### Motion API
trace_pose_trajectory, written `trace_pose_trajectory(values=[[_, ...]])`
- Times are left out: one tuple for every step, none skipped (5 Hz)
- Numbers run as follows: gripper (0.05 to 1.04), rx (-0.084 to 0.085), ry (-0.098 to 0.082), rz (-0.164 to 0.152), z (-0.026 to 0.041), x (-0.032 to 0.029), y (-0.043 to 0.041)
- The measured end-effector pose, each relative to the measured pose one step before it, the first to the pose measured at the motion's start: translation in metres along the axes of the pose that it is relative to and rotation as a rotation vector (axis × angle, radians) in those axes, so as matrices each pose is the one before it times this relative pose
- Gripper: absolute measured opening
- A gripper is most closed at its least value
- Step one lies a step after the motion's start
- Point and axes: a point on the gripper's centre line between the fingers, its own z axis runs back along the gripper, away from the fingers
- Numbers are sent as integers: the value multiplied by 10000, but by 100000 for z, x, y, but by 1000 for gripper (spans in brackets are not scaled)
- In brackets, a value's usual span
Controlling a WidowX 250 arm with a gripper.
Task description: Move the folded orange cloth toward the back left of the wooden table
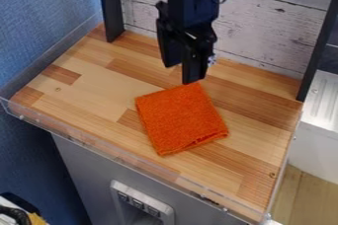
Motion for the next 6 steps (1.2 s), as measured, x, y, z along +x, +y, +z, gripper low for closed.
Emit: trace_pose_trajectory(values=[[362, -200, 224, 23, -1598, 360, 44], [150, -42, 125, 19, -1634, 585, -23], [65, 137, 186, 2, -1855, 411, -198], [62, 204, 200, 55, -1917, -504, -78], [62, 266, 47, 10, -918, -136, -233], [62, 281, 40, 101, -984, 257, 419]])
